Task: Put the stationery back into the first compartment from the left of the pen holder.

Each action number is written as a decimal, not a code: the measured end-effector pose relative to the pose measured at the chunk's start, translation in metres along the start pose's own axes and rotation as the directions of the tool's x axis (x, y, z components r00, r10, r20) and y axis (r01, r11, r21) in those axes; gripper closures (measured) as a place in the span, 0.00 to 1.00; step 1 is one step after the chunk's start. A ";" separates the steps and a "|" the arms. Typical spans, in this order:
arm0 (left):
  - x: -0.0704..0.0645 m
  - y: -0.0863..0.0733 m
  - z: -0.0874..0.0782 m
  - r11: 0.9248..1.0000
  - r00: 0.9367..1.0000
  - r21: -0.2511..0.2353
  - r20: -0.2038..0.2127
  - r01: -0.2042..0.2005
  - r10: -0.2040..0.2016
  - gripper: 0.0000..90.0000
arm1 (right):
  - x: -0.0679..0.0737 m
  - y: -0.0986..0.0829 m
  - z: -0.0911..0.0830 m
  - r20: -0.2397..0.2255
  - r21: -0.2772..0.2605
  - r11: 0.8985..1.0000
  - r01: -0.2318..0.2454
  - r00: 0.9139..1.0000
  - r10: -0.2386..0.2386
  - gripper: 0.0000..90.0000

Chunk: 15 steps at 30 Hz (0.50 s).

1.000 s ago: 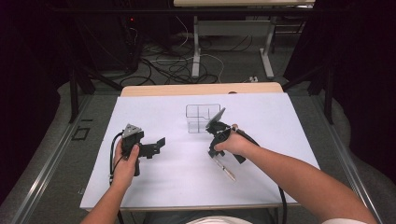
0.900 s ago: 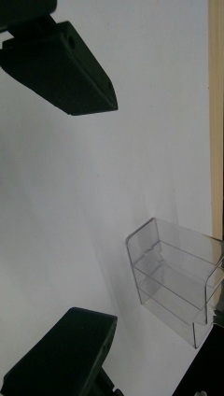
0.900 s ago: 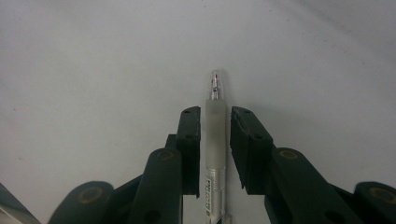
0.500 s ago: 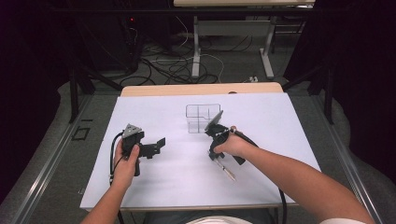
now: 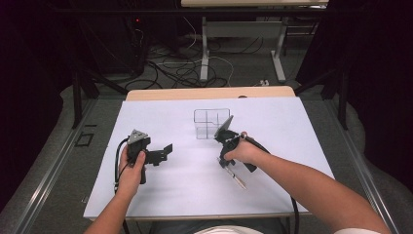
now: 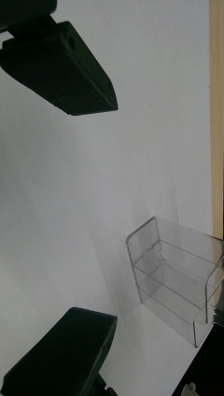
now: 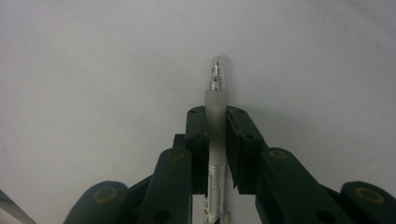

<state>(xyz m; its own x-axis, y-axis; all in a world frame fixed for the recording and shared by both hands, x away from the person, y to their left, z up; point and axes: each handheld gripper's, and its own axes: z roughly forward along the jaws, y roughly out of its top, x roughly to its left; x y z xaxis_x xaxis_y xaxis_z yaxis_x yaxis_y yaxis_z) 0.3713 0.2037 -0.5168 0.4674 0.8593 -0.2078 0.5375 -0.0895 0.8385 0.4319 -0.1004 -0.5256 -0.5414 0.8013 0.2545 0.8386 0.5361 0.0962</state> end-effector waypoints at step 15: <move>-0.001 -0.001 0.001 1.000 1.000 -0.005 -0.001 0.006 -0.006 0.01 | -0.003 0.000 -0.011 -0.029 -0.064 0.998 -0.011 1.000 0.010 0.89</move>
<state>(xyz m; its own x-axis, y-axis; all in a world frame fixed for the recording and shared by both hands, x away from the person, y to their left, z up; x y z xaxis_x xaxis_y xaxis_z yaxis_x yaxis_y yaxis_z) 0.3714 0.2025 -0.5177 0.4639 0.8601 -0.2121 0.5368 -0.0825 0.8396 0.4345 -0.1059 -0.5158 -0.5314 0.7984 0.2831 0.8469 0.5088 0.1547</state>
